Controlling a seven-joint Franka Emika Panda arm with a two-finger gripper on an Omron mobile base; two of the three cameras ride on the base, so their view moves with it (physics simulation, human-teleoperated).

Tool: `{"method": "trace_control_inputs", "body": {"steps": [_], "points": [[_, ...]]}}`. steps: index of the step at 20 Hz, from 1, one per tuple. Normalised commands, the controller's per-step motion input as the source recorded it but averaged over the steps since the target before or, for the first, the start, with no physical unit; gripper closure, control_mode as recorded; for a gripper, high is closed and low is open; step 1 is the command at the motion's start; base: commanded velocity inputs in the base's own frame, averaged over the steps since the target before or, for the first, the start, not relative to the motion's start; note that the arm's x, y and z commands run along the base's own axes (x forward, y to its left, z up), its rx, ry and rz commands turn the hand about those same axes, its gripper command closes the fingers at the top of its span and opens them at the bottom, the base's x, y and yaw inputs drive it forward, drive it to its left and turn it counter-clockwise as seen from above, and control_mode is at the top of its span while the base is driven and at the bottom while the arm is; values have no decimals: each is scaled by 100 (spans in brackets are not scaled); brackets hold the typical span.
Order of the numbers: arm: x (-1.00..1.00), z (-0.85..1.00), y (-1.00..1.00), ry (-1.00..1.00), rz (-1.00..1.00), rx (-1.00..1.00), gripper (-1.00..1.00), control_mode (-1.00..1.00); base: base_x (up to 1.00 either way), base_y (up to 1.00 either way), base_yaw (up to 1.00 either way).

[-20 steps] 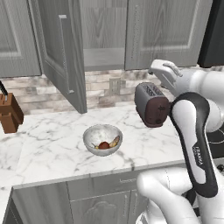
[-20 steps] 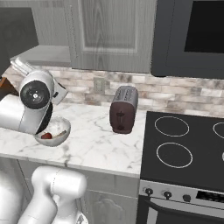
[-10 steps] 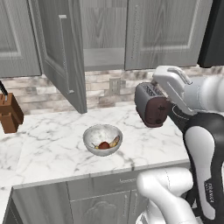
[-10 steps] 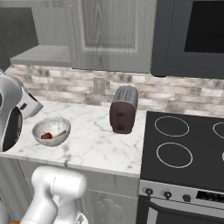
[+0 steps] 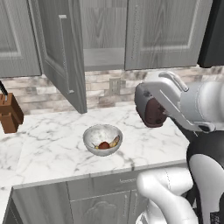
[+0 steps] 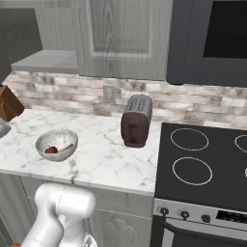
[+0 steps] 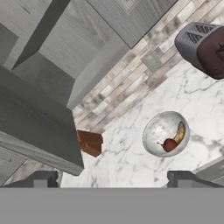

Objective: Open the cabinet. Pick the banana and apple from the cabinet and place them into the bowl. Then close the cabinet.

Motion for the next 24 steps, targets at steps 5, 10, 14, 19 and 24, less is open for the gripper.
{"method": "trace_control_inputs", "body": {"steps": [5, 10, 14, 19, 24], "points": [[-48, 0, 49, 0, -3, 0, -100, -100, 0, 0, 0], [-12, 0, 57, 0, -6, -1, -100, -100, 0, 0, 0], [0, 0, 64, -2, -9, 0, -100, -100, 0, 0, 0], [4, 0, 66, -3, -10, -1, -100, -100, 0, 0, 0], [17, 0, 58, 0, -10, 0, -100, -100, 0, 0, 0]]}}
